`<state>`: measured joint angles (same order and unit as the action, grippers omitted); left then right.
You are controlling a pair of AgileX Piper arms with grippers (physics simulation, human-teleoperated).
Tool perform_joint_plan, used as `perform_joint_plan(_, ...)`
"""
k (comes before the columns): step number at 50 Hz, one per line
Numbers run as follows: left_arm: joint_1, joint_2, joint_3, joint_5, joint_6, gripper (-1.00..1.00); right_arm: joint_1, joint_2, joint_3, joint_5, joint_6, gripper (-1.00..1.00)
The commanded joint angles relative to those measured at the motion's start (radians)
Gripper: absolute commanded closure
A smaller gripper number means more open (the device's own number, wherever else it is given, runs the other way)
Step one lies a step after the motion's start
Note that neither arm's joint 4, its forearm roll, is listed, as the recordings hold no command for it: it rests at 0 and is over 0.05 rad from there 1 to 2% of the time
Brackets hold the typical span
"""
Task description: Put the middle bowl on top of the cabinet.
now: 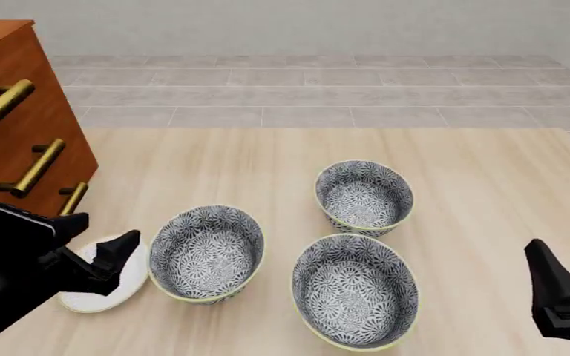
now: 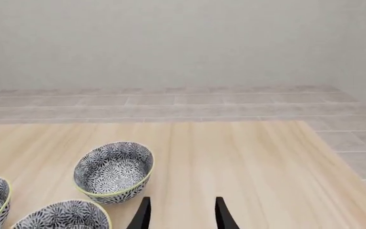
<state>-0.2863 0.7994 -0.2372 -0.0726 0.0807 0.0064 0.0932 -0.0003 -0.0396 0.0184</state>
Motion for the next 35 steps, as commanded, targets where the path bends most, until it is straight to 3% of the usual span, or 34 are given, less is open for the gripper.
perform_joint_plan(1,-0.017,0.092,-0.039,-0.001,-0.021,-1.00,0.004,0.000,0.000,0.005,0.006,-1.00)
perform_joint_plan(13,-0.026,0.135,-0.054,0.003,-0.056,-1.00,0.004,-0.012,0.000,0.023,0.013,-1.00)
perform_joint_plan(35,-0.013,0.262,-0.041,-0.090,-0.081,-1.00,0.008,0.007,0.000,0.011,0.016,-1.00)
